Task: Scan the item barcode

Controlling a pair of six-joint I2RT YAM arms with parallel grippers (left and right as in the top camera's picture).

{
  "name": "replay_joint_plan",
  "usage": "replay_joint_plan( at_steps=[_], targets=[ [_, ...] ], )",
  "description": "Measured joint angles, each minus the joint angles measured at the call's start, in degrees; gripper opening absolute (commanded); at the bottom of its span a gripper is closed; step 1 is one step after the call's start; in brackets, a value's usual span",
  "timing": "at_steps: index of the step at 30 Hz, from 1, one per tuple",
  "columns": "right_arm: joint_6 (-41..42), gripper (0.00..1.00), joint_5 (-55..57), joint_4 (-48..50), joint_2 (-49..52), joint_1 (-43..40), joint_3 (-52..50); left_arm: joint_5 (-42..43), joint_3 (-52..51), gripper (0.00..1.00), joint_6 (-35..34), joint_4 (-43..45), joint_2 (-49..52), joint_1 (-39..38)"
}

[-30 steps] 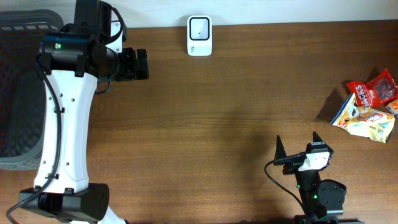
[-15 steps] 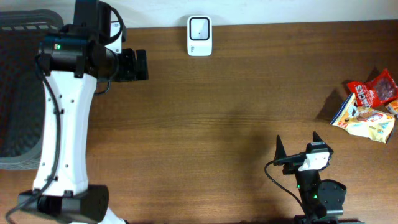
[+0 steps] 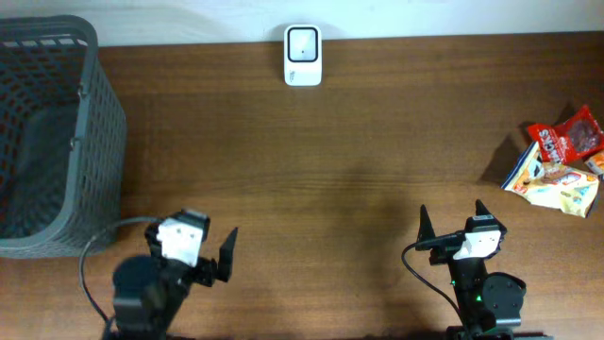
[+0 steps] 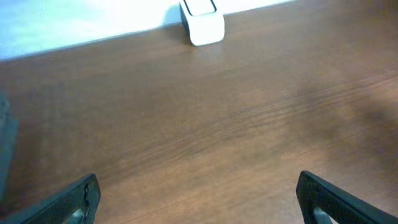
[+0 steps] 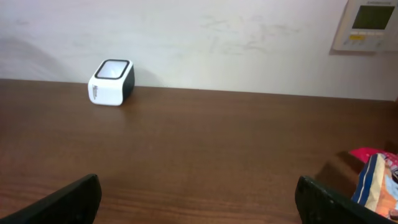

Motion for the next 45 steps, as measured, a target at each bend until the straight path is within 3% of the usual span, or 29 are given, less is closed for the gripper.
replay_joint_plan(
  at_steps=[2, 7, 9, 15, 45],
  targets=[
    [0.02, 0.98, 0.00, 0.02, -0.11, 0.00, -0.02, -0.28, -6.14, 0.99, 0.13, 3.91, -6.08, 0.04],
    [0.02, 0.98, 0.02, 0.02, -0.11, 0.00, -0.02, -7.58, -19.98, 0.99, -4.28, 24.70, -14.95, 0.04],
    [0.00, 0.98, 0.02, 0.00, -0.09, 0.00, -0.02, -11.50, -22.95, 0.99, -6.71, 28.15, -17.92, 0.17],
    [-0.02, 0.99, 0.02, 0.02, -0.15, 0.00, -0.02, -19.28, -24.39, 0.99, -11.72, 24.83, -20.04, 3.54],
    [-0.11, 0.99, 0.02, 0.00, -0.15, 0.00, -0.02, -17.53, -24.39, 0.99, -8.83, 24.35, -20.06, 3.58]
  ],
)
